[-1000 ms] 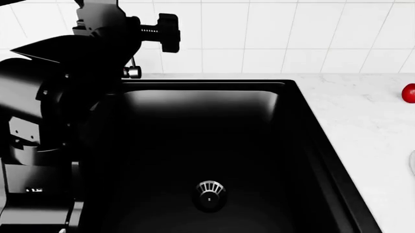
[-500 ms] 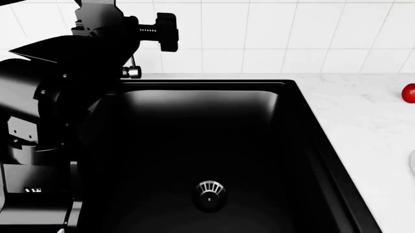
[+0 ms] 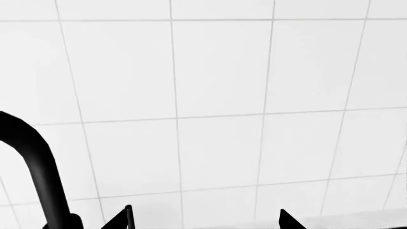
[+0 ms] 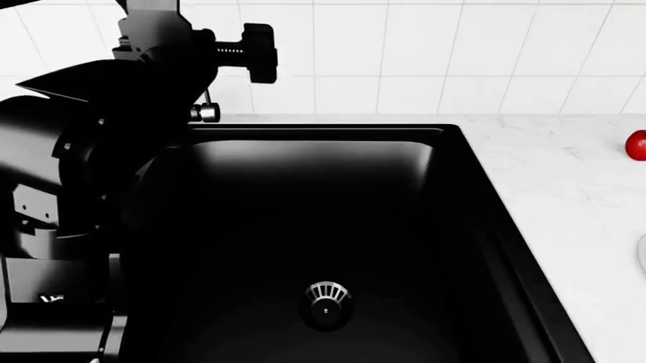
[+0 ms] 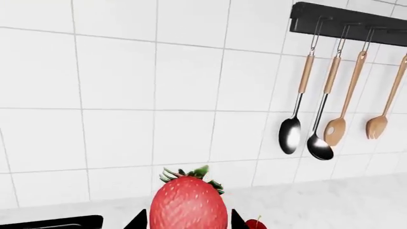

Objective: Pick the strawberry from the counter and place it in the sink. Then turn on the sink faucet.

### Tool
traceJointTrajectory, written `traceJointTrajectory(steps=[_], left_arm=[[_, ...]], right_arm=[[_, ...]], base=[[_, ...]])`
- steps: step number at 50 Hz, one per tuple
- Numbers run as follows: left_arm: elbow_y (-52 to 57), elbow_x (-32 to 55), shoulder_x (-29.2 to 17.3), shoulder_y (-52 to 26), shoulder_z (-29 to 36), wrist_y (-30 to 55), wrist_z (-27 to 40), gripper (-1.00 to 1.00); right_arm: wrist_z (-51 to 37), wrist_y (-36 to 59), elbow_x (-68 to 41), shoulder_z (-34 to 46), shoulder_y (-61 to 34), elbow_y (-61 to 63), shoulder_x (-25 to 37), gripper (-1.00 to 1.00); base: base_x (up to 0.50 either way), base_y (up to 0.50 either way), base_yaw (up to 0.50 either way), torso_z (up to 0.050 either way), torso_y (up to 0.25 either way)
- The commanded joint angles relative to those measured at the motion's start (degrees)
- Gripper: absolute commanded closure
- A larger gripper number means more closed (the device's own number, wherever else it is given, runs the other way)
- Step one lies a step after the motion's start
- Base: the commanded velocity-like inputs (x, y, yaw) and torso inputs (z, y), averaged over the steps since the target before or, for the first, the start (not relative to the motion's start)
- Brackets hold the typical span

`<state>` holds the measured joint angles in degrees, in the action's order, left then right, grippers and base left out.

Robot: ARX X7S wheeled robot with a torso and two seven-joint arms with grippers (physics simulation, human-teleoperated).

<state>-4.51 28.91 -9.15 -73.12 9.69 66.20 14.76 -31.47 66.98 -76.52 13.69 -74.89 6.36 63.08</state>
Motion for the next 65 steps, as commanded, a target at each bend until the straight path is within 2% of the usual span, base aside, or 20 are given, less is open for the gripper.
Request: traceJointTrajectory(steps=[1, 28, 45, 48, 58, 65], left_arm=[[0.2, 0.6, -0.1, 0.4, 0.0, -0.2, 0.2, -1.0], [-0.3, 1.7, -0.4, 1.4, 0.3, -1.1, 0.6, -1.0], [-0.1, 2.6, -0.4, 2.1, 0.3, -1.3, 1.1, -1.0], [-0.4, 2.7, -0.4, 2.1, 0.4, -1.5, 1.1, -1.0], [-0.6, 2.9, -0.4, 2.6, 0.8, -2.1, 1.2, -1.0], [-1.4, 2.9, -0.4, 2.9, 1.3, -2.9, 1.1, -1.0]], right_arm=[[2.5, 0.2, 4.8, 6.1, -7.7, -2.9, -5.3, 1.0], [8.8, -1.0, 13.5, 14.4, -19.6, -10.5, -16.0, 1.0], [18.4, -12.9, 22.3, 21.1, -18.9, -22.7, -26.2, 1.0], [22.4, -18.2, 22.5, 20.5, -16.9, -24.5, -27.8, 1.0], [26.2, -21.8, 24.7, 22.7, -16.2, -33.8, -33.6, 1.0], [31.0, -17.0, 22.5, 25.3, -15.7, -36.2, -36.0, 1.0]], base=[[0.0, 0.0, 0.0, 0.0, 0.0], [0.0, 0.0, 0.0, 0.0, 0.0], [0.0, 0.0, 0.0, 0.0, 0.0], [0.0, 0.0, 0.0, 0.0, 0.0], [0.0, 0.0, 0.0, 0.0, 0.0], [0.0, 0.0, 0.0, 0.0, 0.0]])
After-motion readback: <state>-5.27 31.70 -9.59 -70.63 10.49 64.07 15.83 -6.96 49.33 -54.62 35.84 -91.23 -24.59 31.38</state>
